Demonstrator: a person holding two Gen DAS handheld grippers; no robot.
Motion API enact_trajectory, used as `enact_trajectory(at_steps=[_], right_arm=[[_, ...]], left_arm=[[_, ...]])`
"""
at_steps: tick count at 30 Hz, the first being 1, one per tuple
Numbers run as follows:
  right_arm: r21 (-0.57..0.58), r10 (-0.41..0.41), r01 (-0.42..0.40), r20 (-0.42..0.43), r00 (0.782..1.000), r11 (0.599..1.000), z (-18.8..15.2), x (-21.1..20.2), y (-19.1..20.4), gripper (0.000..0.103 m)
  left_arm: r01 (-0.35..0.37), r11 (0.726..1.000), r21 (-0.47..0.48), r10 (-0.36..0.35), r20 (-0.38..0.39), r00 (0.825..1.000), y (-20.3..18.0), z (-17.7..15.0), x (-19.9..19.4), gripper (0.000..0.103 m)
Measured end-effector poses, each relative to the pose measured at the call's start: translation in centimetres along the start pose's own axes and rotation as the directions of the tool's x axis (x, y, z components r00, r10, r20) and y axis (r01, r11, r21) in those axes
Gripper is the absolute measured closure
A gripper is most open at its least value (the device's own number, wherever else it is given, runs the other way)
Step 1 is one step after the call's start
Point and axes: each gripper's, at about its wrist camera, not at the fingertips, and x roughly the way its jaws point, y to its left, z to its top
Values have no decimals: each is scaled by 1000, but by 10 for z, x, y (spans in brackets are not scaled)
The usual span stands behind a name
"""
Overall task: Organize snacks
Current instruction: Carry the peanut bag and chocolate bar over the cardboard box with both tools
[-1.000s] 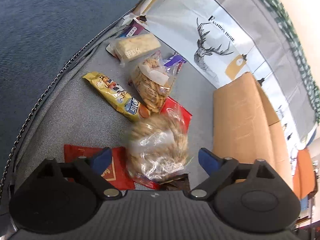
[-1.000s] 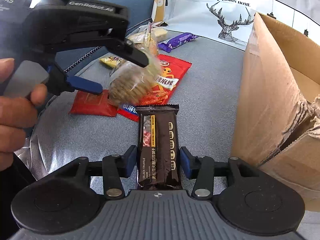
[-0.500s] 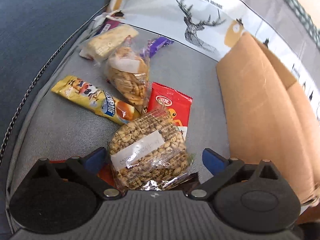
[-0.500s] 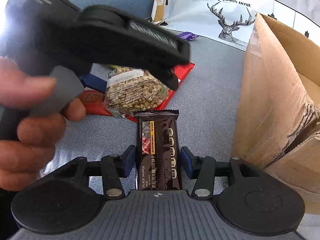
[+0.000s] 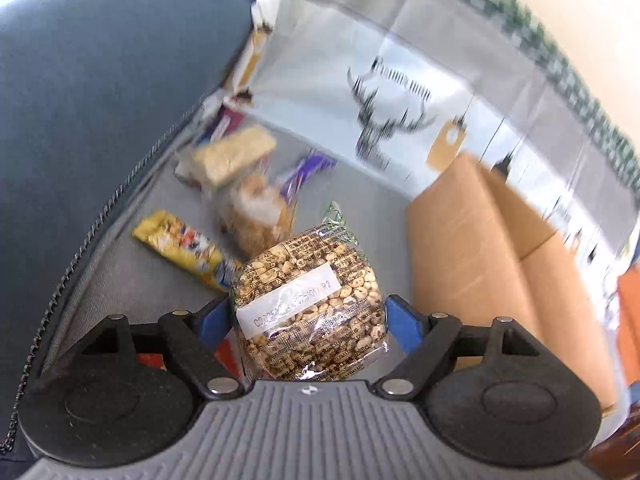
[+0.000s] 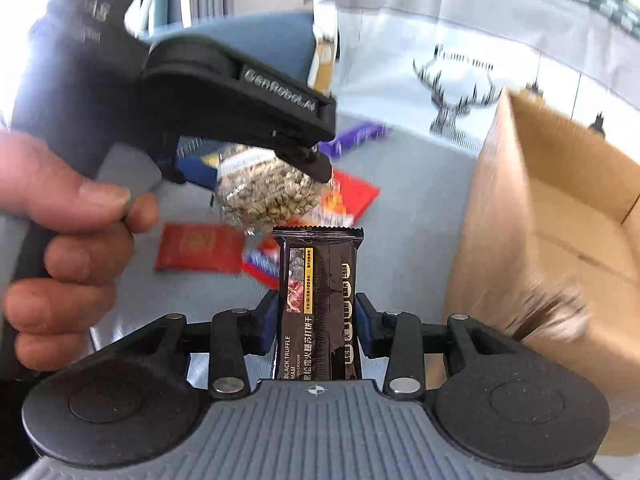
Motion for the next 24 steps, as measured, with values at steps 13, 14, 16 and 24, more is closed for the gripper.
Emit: enact_trajectory(at_steps=[13, 14, 16, 24], right_arm=[[33, -102, 98, 230, 968, 995, 43, -99, -74, 62], [44, -125, 117, 243, 962, 992, 45, -103, -89, 62], [71, -179, 166, 264, 948, 984, 49, -109, -120, 62], [330, -332, 253, 210, 920, 910, 31, -94, -223, 62]], left_arm=[[160, 982, 100, -178, 200, 964, -67, 7, -49, 18], [164, 977, 133, -190, 206, 960, -78, 5, -50, 18], [178, 966, 188, -216, 210, 954, -97, -1, -50, 18], [224, 922, 316, -288, 172, 942, -147, -24, -45, 18]])
